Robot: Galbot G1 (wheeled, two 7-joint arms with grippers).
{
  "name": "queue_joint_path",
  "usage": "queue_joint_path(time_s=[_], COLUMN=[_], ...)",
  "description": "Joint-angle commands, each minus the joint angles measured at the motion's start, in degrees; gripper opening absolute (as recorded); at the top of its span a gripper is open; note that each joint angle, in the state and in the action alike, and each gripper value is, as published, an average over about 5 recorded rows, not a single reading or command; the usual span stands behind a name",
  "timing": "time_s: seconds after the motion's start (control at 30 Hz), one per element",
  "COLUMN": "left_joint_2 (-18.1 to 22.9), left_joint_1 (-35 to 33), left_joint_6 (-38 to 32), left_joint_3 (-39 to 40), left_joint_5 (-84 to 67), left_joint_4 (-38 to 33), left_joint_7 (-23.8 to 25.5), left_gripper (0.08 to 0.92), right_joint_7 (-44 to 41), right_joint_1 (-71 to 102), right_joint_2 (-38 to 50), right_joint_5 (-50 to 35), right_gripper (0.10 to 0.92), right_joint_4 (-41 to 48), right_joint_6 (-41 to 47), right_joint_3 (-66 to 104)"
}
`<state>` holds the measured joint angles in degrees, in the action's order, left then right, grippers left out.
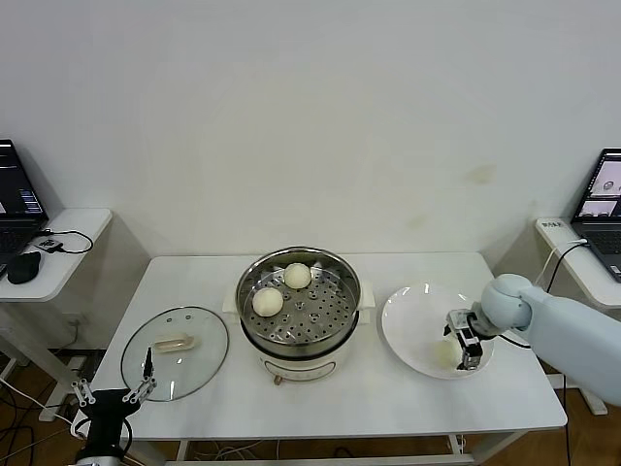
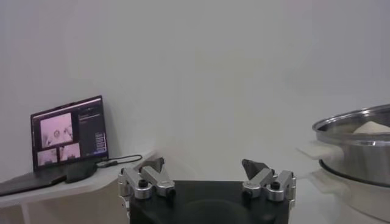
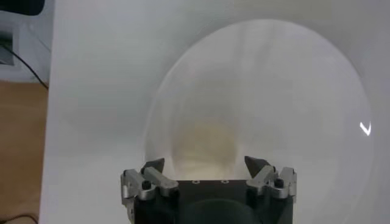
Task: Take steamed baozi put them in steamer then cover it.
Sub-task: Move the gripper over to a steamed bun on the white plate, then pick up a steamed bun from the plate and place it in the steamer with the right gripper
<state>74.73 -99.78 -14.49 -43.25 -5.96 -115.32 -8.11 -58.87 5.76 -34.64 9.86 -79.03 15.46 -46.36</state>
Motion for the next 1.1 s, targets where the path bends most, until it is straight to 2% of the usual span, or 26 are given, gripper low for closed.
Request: queue_joint_path(time_s=[0.03,0.3,0.6,0.9,1.1], left_joint_2=[0.0,0.1,0.1,-0.2,-0.4], left_joint_1=[-0.1,-0.1,-0.1,0.1,0.4], left_joint_6=[0.0,-0.1,-0.2,-0.2,-0.1], left_joint_3=[-0.1,-0.1,-0.1,0.0,0.1], left_joint_5=[-0.1,-0.2,-0.2,-0.4,-0.7], left_joint_4=[0.0,0.1,0.1,0.1,0.1], left_joint_7=[0.0,0.0,-0.1,-0.1,0.0], left_gripper=[0.823,0.823,0.823,0.823,0.823], right_joint_7=[0.0,-0.6,-1.3,-3.1,-3.6], right_joint_1=[0.3,0.4,-1.3,-15.9,-30.3], right_joint_2=[-1.0,-0.8,0.0,0.9,-2.1], right_joint_5=[0.2,0.4,-0.4,-6.2,-12.5], right_gripper=[0.749,0.637,0.551,0.547,0.551], right_joint_4=[0.7,0.7,-0.2,-2.1,-2.0], right_joint_6=[0.5,0.9,1.1,1.4,1.7], right_joint_3=[0.2,0.2,0.4,-3.8,-9.7])
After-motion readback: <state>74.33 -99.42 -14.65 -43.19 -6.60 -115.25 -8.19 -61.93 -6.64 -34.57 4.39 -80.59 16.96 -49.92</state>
